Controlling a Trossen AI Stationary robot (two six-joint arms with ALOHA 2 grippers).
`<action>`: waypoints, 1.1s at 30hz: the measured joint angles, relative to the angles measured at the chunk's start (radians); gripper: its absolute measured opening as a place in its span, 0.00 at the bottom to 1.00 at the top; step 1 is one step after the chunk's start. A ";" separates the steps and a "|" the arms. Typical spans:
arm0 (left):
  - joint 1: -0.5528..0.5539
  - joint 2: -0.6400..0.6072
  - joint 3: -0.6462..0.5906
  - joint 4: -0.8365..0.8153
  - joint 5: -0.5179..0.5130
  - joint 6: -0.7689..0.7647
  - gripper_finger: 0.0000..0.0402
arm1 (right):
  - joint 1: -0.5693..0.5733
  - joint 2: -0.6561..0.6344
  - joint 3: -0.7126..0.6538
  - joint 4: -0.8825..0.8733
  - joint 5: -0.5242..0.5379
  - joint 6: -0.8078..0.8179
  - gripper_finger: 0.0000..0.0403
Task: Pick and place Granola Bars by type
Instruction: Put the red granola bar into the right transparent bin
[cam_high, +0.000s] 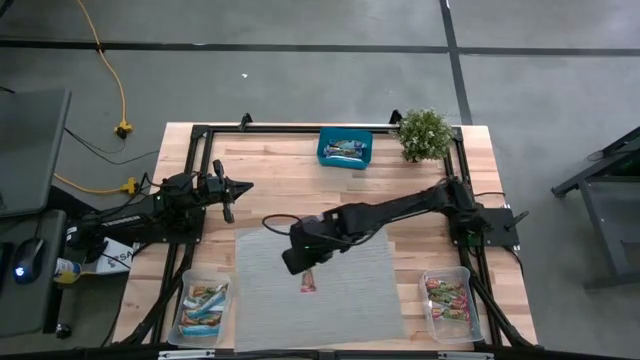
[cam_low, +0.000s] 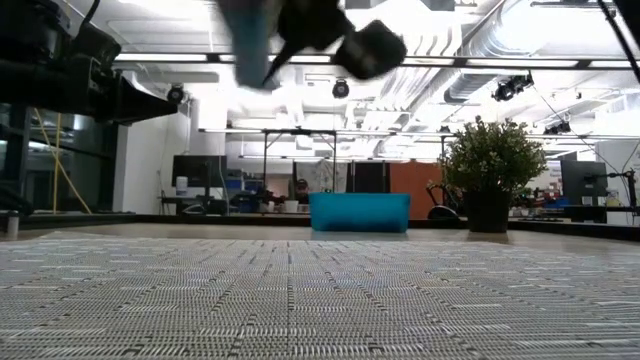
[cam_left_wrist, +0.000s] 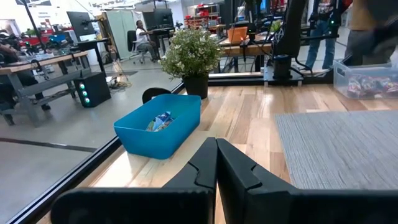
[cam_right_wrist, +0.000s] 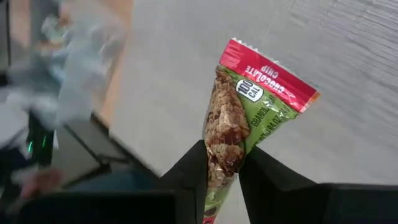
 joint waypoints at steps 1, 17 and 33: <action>0.000 0.000 0.000 0.000 0.000 0.000 0.00 | 0.007 -0.027 0.000 -0.020 -0.016 -0.014 0.16; 0.000 0.000 0.000 0.000 0.000 0.000 0.00 | 0.215 -0.358 0.002 -0.488 -0.070 0.113 0.16; 0.000 0.000 0.000 0.000 0.000 0.000 0.00 | 0.483 -0.384 0.002 -0.731 -0.042 0.133 0.16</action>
